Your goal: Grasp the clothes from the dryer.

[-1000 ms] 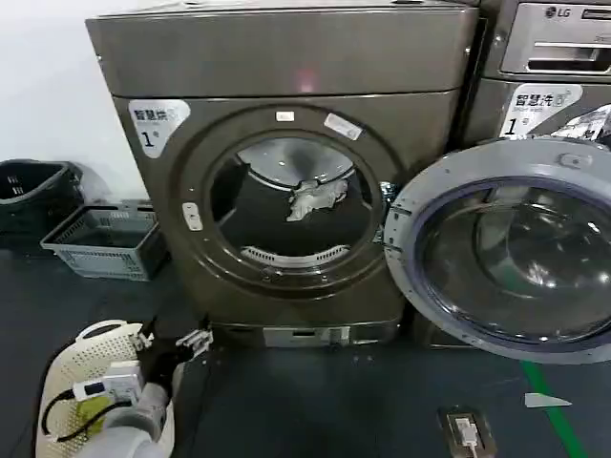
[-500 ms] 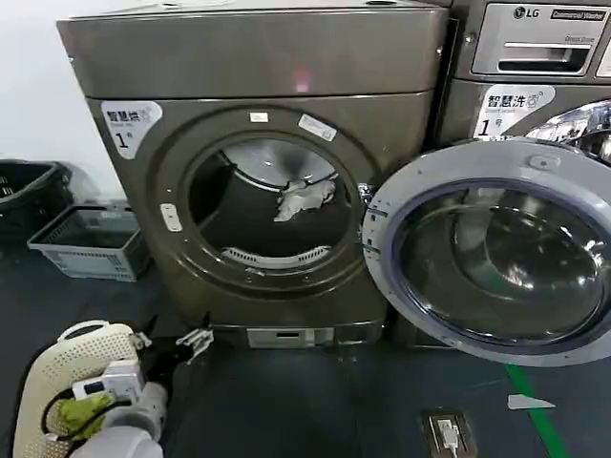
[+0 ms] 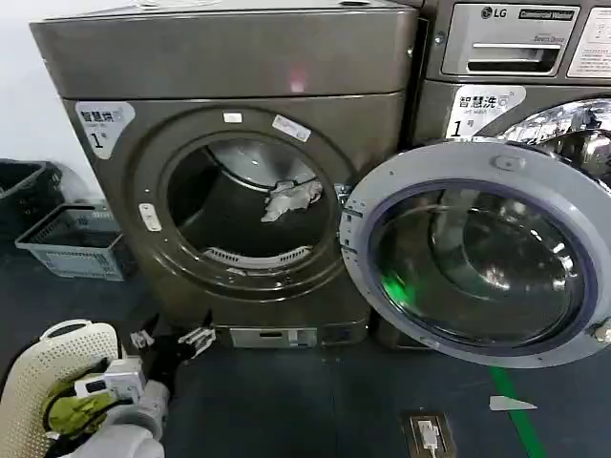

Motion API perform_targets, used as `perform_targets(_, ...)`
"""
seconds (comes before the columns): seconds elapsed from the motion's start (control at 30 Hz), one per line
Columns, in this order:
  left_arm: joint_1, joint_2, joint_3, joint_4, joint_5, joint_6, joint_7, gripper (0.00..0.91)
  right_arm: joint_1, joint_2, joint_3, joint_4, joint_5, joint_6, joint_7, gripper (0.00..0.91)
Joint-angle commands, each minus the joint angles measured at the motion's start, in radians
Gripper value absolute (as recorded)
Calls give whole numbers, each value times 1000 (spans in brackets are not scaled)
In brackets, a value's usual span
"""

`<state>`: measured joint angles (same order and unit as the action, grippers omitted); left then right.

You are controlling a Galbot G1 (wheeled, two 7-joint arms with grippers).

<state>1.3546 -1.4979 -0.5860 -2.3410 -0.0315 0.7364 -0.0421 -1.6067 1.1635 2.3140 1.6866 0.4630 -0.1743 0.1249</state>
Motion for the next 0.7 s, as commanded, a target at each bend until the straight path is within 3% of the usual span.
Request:
perform_targets(0.03, 0, 4, 3, 1, -2, 49, -2, 907, 1, -5, 1, -4, 6, 7, 12, 907)
perform_targets(0.7, 1, 11, 13, 0, -14, 49, -3, 907, 3, -7, 12, 8, 81, 32, 43, 907)
